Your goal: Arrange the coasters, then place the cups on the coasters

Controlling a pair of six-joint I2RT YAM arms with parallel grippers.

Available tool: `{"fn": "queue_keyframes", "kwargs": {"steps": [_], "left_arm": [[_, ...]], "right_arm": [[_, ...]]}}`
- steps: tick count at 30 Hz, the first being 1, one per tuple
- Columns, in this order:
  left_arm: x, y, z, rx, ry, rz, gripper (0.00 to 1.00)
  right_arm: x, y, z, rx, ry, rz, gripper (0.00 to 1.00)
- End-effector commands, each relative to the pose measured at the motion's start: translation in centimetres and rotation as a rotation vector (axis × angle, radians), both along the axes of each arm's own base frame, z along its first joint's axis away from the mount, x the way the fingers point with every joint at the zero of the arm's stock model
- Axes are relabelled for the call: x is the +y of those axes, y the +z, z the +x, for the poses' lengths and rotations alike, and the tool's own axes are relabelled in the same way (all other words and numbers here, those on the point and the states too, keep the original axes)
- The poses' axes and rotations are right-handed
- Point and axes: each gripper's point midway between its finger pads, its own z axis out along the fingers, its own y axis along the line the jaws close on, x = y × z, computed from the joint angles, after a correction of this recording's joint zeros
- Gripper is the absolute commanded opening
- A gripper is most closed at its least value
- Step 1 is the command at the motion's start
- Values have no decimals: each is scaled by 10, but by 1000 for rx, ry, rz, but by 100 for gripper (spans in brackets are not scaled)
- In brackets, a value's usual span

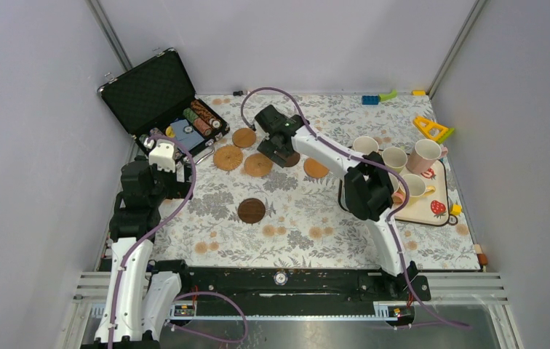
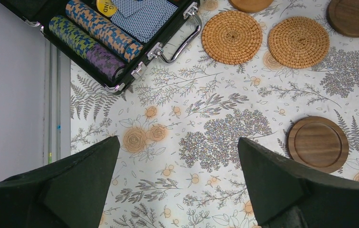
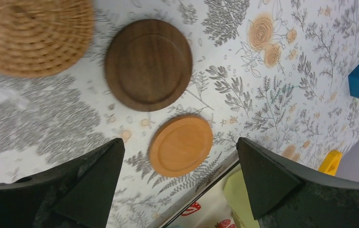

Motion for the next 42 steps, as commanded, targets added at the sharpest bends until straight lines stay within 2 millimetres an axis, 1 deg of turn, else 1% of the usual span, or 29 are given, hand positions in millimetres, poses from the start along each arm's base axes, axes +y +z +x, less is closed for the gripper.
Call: {"fn": "queue_keyframes", "kwargs": {"steps": [1, 4, 6, 10, 13, 16, 23, 29, 33, 35, 37, 38, 42], "left_arm": [[3, 10, 7, -42, 23, -7, 99], [4, 10, 7, -40, 26, -7, 99], [4, 9, 7, -41, 29, -6, 99], [5, 8, 7, -36, 31, -6, 99], [5, 7, 8, -34, 31, -7, 99], [5, 6, 9, -31, 32, -7, 99], [5, 7, 8, -37, 30, -6, 99], [5, 8, 8, -42, 31, -7, 99], [5, 11, 6, -50, 33, -10, 99], [6, 12, 6, -53, 37, -11, 99], [6, 13, 5, -59, 39, -11, 99], [6, 14, 5, -62, 39, -12, 99], [10, 18, 5, -73, 62, -11, 99]], "right_arm": [[-18, -13, 35, -75, -99, -69, 97], [-25, -27, 52, -92, -97, -141, 97], [-24, -34, 60, -101, -88, -170, 97], [-18, -49, 65, -82, -54, -186, 97], [-14, -55, 58, -29, -26, -178, 95], [-7, -61, 42, 34, 22, -151, 94], [10, -77, -15, 138, 182, -201, 94], [25, -87, -59, 200, 257, -210, 94], [40, -90, -93, 231, 313, -204, 94], [52, -88, -111, 238, 341, -191, 94], [63, -87, -119, 230, 350, -178, 94], [70, -87, -121, 220, 347, -171, 94], [100, -84, -112, 169, 320, -121, 95]]}}
